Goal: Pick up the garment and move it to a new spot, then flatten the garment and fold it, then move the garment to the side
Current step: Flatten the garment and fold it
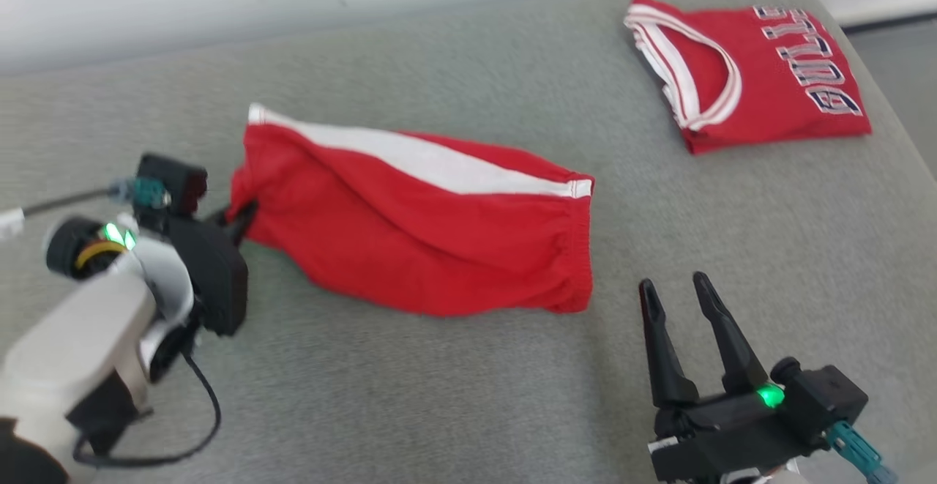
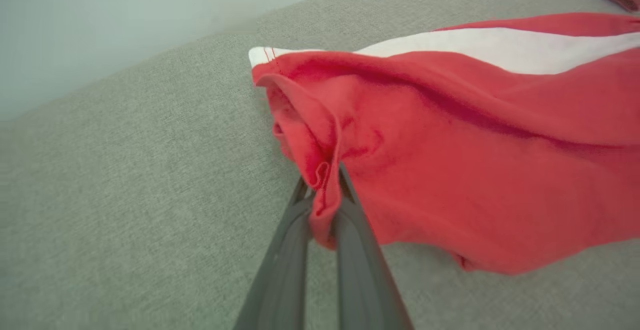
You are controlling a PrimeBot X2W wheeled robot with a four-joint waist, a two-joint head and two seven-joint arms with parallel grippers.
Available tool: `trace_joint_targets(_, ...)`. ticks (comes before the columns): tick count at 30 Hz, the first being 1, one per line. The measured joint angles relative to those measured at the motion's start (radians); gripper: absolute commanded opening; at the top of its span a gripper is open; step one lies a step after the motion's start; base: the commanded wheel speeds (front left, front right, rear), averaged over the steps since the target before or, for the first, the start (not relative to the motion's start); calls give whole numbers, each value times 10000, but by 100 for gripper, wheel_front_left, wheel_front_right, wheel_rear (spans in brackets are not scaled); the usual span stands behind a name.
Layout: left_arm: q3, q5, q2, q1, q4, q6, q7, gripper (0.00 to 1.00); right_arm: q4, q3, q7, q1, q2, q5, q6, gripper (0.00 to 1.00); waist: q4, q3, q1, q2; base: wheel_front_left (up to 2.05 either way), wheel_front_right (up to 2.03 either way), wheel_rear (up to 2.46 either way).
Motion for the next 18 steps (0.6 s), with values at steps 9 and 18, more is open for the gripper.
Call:
trace_joint_targets(9, 92, -502, 21, 1745, -970, 562, -809, 0, 121, -460, 0, 699, -58, -54, 0, 100, 898, -818, -1, 0, 0, 0, 0)
trace_joint_targets(18, -31, -903, -21, 3155, -1918, 1058, -1020, 0, 173, -660, 0, 931, -182, -109, 0, 100, 1586, -1253, -2, 0, 0, 0, 0)
